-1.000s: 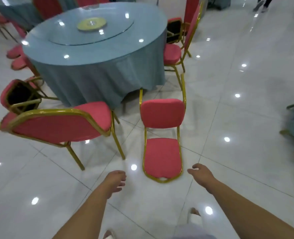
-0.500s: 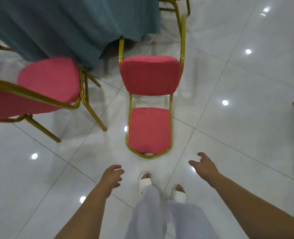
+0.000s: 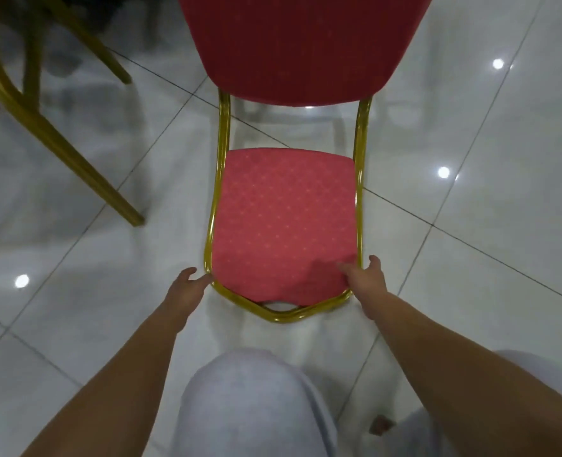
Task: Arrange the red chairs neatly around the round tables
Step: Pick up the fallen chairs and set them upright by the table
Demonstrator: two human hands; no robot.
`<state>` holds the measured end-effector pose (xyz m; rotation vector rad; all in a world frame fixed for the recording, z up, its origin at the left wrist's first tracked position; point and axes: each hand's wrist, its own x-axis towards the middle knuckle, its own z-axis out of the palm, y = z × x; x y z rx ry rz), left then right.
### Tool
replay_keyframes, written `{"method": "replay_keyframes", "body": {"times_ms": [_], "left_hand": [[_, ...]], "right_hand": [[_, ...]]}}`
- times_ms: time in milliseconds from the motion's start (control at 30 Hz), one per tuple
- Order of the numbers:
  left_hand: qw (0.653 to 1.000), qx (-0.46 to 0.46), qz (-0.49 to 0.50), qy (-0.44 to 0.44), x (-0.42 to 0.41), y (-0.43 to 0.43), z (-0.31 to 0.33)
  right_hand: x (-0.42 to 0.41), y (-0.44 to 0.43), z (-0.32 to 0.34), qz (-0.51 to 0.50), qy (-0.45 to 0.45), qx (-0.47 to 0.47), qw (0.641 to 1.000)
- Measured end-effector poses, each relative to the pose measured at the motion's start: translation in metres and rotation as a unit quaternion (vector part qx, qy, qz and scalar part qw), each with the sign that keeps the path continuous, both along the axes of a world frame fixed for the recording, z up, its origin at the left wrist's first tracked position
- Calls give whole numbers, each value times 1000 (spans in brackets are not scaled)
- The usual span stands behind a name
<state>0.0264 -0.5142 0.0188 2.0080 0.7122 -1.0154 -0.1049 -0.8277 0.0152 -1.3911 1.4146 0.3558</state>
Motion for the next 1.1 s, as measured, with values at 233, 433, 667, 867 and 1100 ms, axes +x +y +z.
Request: {"method": "replay_keyframes", "body": {"times_ms": [233, 433, 667, 867, 1100], "left_hand": [[989, -105, 100, 4, 21, -21, -85], [997, -62, 37, 32, -7, -13, 37], [995, -78, 55, -4, -16, -9, 294], [980, -131, 145, -28, 12, -20, 515], [965, -189, 175, -41, 66, -53, 653]], "right_hand": [[6, -20, -88, -125, -90, 88, 984], [-22, -21, 31, -190, -75, 27, 979], [-20, -38, 284, -116, -32, 19, 993], [25, -63, 527, -42, -35, 9, 998], [82, -78, 688, -69, -153, 9, 986]]}}
